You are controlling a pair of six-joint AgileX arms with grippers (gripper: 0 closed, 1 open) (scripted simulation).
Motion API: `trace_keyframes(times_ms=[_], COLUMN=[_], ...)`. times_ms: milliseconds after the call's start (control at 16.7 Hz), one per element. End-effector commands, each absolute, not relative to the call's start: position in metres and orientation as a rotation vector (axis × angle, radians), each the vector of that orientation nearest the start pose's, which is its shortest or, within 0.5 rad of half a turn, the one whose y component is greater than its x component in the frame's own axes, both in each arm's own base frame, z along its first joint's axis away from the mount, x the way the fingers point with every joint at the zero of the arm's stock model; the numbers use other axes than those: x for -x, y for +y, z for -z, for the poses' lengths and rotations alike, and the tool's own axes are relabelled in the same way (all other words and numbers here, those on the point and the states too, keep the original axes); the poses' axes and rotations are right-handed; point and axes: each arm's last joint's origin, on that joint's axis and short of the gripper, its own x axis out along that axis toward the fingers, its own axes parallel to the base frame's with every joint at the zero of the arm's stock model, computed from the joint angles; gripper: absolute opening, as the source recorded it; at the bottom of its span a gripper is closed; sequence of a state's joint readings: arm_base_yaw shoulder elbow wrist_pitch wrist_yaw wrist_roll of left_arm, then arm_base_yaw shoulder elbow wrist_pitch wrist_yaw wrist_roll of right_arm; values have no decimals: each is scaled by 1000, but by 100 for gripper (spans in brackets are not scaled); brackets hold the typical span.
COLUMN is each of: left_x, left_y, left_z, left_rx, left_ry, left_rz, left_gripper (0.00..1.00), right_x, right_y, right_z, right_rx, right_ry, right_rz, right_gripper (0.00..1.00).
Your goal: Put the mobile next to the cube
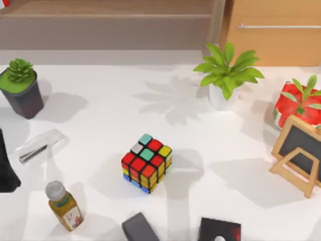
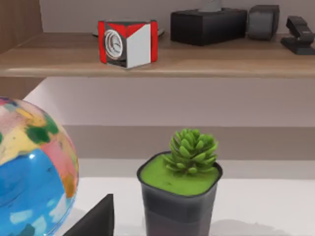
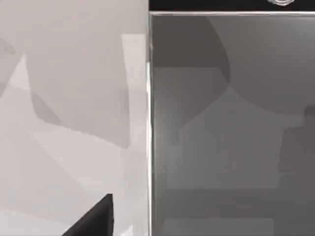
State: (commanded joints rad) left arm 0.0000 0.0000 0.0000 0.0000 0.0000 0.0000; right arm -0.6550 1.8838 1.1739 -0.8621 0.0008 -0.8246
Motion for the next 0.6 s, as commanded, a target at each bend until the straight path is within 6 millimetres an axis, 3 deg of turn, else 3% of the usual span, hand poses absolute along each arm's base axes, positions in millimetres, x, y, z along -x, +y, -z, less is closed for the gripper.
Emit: trace_keyframes(times_ms=[240,480,600], left_x=[-106,-106,-106], left_y=[-1,-1,-1], left_z=[-160,-160,-160], left_rx=[0,0,0], left_ry=[0,0,0], left_rz=[0,0,0], left_gripper=[100,100,100], right_x=[-264,-264,-264], right_y=[-201,-201,-201], right_z=[-111,-109,-109], right_rx=[138,137,137], right_ry=[1565,1566,1566], right_rz=[-136,-137,-137], right_gripper=[100,100,85])
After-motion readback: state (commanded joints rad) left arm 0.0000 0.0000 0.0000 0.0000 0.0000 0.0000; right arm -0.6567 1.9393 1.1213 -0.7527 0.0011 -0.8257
